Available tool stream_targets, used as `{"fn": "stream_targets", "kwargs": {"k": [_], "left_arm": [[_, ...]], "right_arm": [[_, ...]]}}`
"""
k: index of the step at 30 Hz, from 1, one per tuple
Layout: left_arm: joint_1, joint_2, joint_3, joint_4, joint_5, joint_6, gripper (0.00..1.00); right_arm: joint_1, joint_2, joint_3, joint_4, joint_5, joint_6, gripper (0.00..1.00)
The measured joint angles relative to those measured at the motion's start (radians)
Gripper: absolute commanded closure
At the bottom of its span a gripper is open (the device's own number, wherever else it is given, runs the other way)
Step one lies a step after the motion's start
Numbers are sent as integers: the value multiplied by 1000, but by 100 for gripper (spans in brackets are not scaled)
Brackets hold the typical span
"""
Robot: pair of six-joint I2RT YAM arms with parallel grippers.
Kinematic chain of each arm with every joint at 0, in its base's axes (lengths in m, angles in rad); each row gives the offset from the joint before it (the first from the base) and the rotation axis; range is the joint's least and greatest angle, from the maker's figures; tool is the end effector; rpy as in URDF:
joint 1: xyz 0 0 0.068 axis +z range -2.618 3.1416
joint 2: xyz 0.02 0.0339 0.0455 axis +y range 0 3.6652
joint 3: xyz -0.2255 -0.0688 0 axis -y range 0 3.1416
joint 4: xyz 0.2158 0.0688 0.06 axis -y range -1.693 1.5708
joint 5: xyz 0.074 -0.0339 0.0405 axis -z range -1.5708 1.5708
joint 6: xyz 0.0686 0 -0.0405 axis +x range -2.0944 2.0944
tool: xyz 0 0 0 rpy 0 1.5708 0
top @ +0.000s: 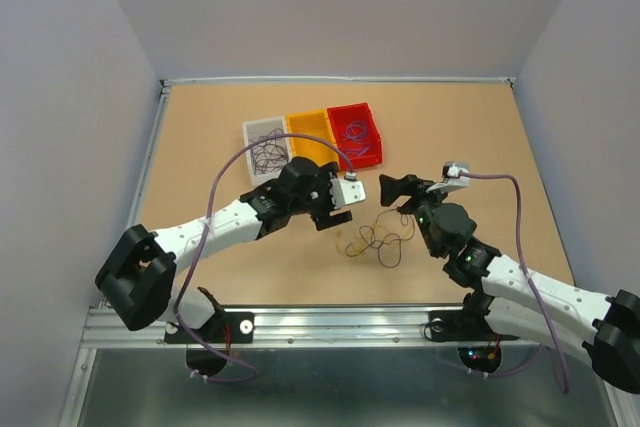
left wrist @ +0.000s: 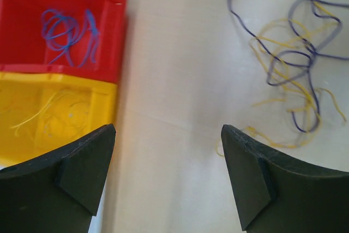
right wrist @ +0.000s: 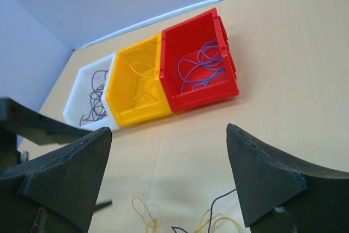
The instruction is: Untangle the cables
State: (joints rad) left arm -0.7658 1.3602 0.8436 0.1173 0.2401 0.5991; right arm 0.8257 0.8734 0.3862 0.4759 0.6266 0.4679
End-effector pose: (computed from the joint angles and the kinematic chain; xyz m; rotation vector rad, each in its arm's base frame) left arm 0.2191 -0.2334 0.2249 1.3632 1.4277 -0.3452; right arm 0.1811 0.1370 0.2369 0.2096 1.5899 0.5152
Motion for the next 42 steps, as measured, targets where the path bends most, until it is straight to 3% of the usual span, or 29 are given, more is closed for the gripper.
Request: {"fn": "stream_targets", "kwargs": {"k": [1, 2, 7, 9, 11, 12, 13, 14, 19, 24, 30, 38, 41, 42], "left_arm": [[-24, 6, -4, -22, 19, 29, 1], [-38, 17, -5, -33, 27, 48, 1], [-56, 132, 8, -73, 40, 99, 1], [-60, 196, 23, -87, 24, 106, 7], [-64, 255, 38, -103, 11, 111, 29], [-67, 292, 53, -119, 7, 117, 62], [-69, 315, 65, -132, 1, 122, 84], [-69, 338, 86, -148, -1, 121, 100], [-74, 365, 124, -163, -35, 129, 100], [-70, 110, 0, -132, -24, 97, 100], [-60, -113, 0, -53, 36, 45, 100], [-50, -129, 4, -61, 60, -10, 100], [-46, -146, 4, -63, 64, -29, 100], [-44, -154, 4, -63, 66, -34, 100]], "right_arm": [[0, -9, 0, 0, 3, 0, 9], [0, -17, 0, 0, 2, 0, 9], [0, -24, 0, -2, -4, -2, 9], [0, -24, 0, -2, -8, -4, 9], [0, -26, 0, -5, -11, -4, 9], [0, -29, 0, -6, -14, -5, 9], [0, -30, 0, -5, -14, -5, 9], [0, -32, 0, -5, -16, -6, 9], [0, -32, 0, -5, -21, -8, 10], [0, -30, 0, 5, -56, -20, 10], [0, 40, -27, 161, -306, -95, 9], [0, 188, -85, 394, -618, -167, 10], [0, 269, -84, 451, -714, -181, 15], [0, 293, -82, 457, -735, -182, 20]]}}
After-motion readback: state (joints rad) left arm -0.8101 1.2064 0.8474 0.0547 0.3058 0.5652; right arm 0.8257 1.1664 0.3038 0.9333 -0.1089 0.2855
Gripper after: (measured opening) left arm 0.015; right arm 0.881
